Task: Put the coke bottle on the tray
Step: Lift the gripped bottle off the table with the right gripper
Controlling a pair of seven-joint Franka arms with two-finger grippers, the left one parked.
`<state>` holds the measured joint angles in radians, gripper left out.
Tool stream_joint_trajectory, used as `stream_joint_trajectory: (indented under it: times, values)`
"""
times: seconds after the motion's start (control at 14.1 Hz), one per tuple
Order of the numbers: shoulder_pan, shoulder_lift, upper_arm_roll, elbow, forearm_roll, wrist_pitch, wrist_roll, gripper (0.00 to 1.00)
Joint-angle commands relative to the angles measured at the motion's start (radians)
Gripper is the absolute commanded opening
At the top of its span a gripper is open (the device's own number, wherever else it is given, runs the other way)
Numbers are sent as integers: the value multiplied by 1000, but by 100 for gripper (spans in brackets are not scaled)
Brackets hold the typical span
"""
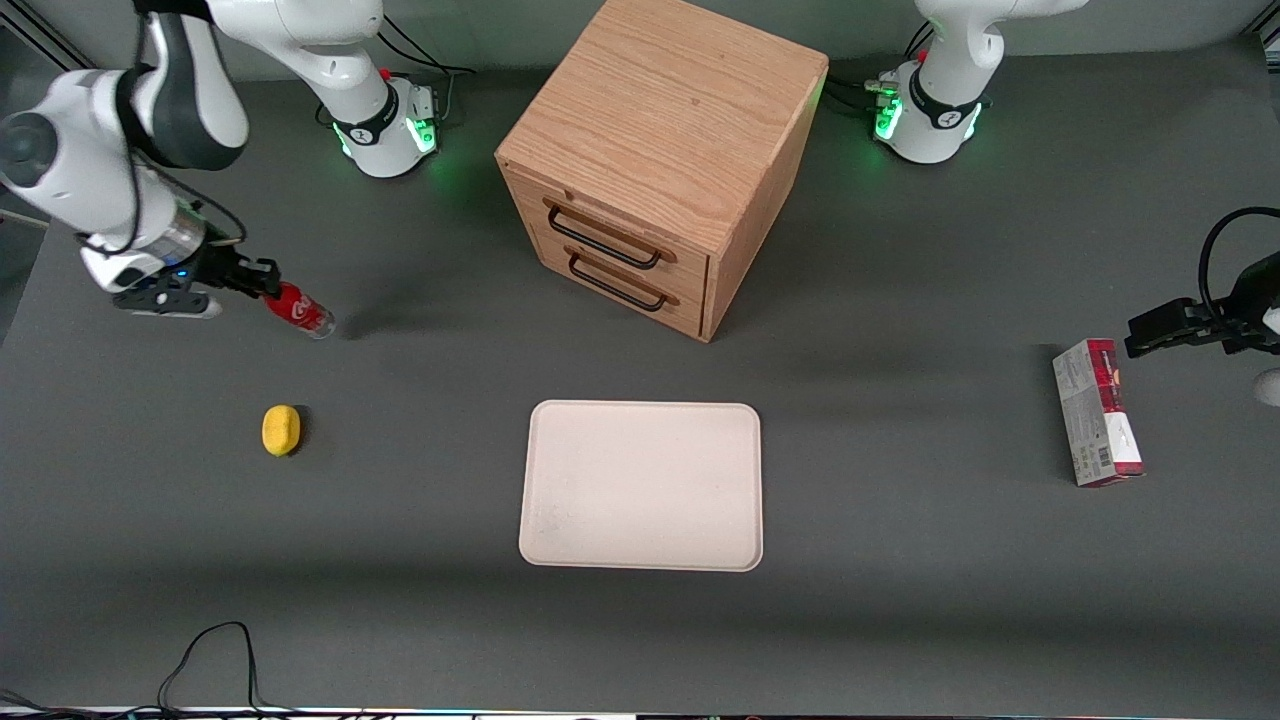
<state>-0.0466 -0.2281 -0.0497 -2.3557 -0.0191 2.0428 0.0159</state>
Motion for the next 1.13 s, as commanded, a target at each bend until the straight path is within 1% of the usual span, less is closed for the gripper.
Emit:
stream_joint_trajectory:
  times: [0.0,0.28,0.43,0.57,0.85,1.06]
  values:
    - [-10,148,43,310,7,-209,-5,0]
    - [-9,284,65,649,8,-398,21,0]
    - [-9,366,103,822,4,-488,67,0]
    - [-7,438,132,974,-2,-548,133,0]
    - [-3,576,241,1255,-16,-667,254,0]
    - [2,650,344,1363,-18,-701,369,0]
